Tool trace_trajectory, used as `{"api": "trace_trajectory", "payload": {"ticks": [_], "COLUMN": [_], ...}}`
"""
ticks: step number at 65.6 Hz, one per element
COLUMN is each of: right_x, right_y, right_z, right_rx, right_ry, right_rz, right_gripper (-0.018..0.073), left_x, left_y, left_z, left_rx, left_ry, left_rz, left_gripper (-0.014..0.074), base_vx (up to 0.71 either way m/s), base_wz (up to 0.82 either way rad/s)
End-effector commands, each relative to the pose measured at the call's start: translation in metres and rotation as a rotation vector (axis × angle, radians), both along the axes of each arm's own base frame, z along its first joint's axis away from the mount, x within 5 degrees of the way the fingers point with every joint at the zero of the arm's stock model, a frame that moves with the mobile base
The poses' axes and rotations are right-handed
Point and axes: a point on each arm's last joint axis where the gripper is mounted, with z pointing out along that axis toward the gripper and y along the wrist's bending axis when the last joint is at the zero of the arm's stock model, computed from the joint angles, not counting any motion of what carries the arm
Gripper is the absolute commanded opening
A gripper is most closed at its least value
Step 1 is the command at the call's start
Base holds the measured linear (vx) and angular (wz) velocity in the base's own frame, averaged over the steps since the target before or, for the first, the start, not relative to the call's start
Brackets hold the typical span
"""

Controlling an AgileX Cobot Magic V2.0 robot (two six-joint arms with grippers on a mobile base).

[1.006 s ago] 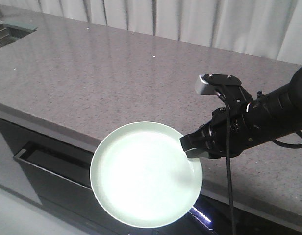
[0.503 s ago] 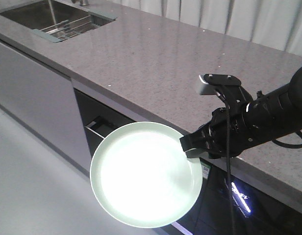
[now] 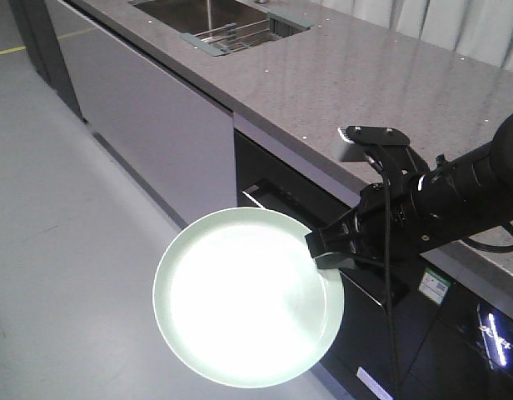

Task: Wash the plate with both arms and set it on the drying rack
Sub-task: 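Hold the plate in the right gripper while the base drives away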

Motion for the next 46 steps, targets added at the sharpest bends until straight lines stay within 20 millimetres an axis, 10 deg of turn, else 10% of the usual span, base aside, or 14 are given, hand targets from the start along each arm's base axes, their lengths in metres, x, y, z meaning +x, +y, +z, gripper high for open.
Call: {"api": "trace_trajectory", "payload": {"ticks": [1, 46], "right_x": [-0.0019, -0.0019], "right_y": [0.0001, 0.0001], "right_z": [0.0195, 0.0195], "right_rx": [0.056, 0.056], "right_ry": [-0.07, -0.07], "right_rz": [-0.016, -0.016], "right_gripper": [-0.0001, -0.0001], "left_x": [-0.0036, -0.0036], "left_y": [0.0002, 0.0002], "left_z": [0.0171, 0.0171], "left_rx": [-0.01, -0.01], "left_ry": [-0.115, -0.115], "left_rz": [0.002, 0.002], "left_gripper": [-0.0006, -0.0006], "base_vx": [-0.1, -0.08], "base_wz": [0.4, 0.31]}}
